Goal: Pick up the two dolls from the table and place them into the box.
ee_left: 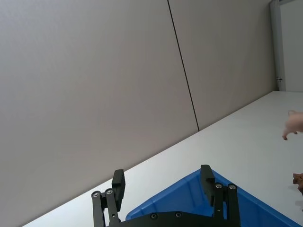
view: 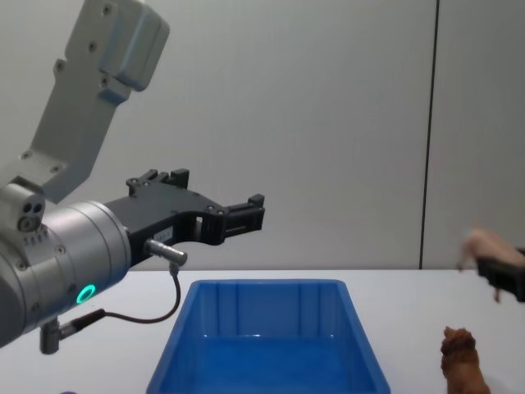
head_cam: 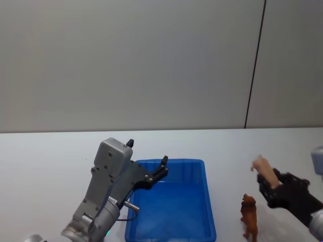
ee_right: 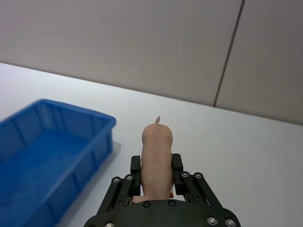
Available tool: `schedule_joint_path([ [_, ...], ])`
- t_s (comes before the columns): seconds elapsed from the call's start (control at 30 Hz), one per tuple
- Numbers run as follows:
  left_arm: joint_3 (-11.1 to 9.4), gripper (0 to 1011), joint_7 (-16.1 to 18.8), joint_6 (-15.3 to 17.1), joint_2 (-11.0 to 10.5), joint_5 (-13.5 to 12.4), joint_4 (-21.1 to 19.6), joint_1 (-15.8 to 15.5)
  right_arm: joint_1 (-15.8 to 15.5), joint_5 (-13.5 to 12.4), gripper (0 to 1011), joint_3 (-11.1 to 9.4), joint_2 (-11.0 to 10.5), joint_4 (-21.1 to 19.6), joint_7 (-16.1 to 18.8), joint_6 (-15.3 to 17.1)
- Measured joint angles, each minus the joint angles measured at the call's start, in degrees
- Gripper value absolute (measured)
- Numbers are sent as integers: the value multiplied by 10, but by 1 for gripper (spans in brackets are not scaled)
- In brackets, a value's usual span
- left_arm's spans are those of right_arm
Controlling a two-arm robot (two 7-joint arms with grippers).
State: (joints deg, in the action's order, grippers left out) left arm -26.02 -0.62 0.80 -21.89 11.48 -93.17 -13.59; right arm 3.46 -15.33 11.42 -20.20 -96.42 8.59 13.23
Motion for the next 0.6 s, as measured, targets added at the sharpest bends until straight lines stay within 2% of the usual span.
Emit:
schedule_joint_path([
  [0.3, 0, 1002, 0, 0, 0, 0, 0, 0, 37, 0, 362, 12, 21, -9, 53, 29],
  [0.6, 0, 1002, 0, 0, 0, 0, 0, 0, 81, 1, 362, 35, 56, 13, 106, 84],
])
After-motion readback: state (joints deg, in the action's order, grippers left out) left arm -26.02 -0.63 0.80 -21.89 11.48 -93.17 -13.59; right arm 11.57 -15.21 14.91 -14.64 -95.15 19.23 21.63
